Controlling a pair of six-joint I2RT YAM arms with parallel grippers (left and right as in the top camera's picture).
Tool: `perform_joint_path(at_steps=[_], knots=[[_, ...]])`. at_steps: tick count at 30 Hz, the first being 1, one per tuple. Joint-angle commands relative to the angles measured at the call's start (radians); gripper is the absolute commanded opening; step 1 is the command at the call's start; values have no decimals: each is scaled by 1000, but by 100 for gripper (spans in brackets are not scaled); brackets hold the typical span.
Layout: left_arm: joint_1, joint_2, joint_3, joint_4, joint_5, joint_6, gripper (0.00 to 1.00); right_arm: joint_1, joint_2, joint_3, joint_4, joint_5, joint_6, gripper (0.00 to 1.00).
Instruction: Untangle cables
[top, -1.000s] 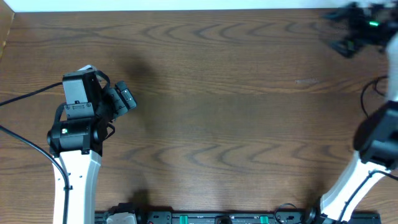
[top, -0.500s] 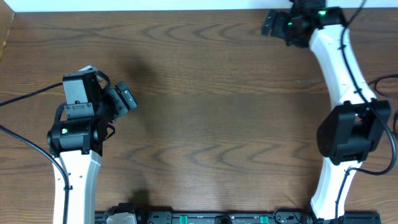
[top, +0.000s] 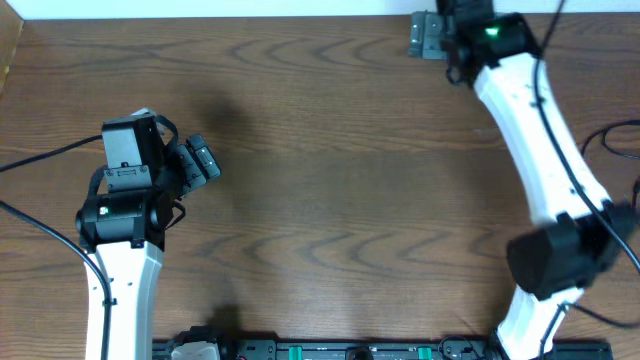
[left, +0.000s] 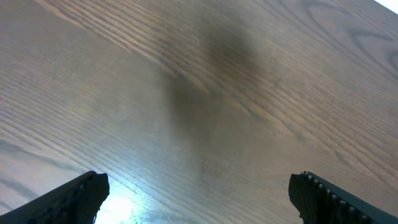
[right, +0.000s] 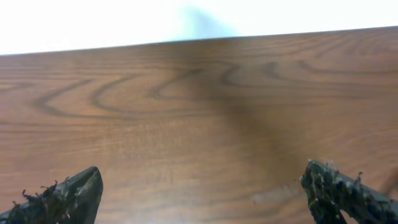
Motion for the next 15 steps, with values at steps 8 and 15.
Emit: perform_joint_path(at_steps=[8,15], knots=[[-1,-5,10,-3,-6,18,98,8,-237,9,-158,-46,5,93],[-1,-5,10,-21,-6,71,98,8,-325,9,-195,-42,127,99]])
